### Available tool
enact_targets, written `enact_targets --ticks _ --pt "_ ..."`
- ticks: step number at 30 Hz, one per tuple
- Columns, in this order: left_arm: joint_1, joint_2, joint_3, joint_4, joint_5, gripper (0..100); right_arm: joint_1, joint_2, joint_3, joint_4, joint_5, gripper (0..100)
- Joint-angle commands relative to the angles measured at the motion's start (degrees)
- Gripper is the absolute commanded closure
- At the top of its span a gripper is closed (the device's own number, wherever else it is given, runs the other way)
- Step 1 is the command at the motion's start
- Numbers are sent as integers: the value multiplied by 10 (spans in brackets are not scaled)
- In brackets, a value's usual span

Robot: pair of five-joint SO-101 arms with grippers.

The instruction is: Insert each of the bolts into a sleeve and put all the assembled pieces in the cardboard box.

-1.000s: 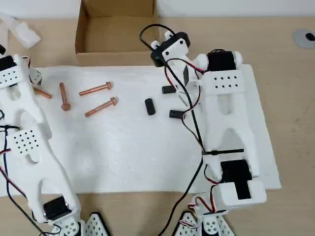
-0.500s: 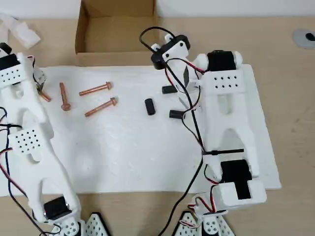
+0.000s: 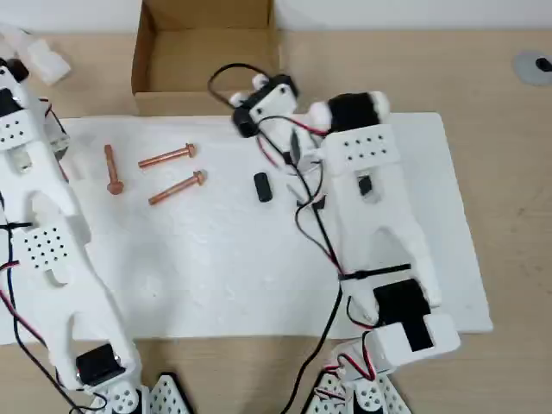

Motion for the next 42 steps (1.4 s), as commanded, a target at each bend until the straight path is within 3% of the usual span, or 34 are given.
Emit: enact_targets --ticks 1,8,16,22,28,33,42 --pt "6 -147 72 6 -23 995 -16 22 -7 -28 -23 822" --pt "47 -388 339 4 -42 993 -20 112 -16 -98 -86 822" --pt "82 -644 582 -4 -41 990 -46 194 -132 -107 -141 822" --pt "113 -858 775 -57 -22 990 -75 271 -191 -105 -175 822" --pt "109 -1056 978 -173 -8 991 -75 299 -208 -105 -196 822" --pt "109 -1174 1085 -235 7 991 -73 310 -206 -105 -196 822" --pt "109 -1316 1168 -290 6 993 -73 343 -210 -113 -196 822"
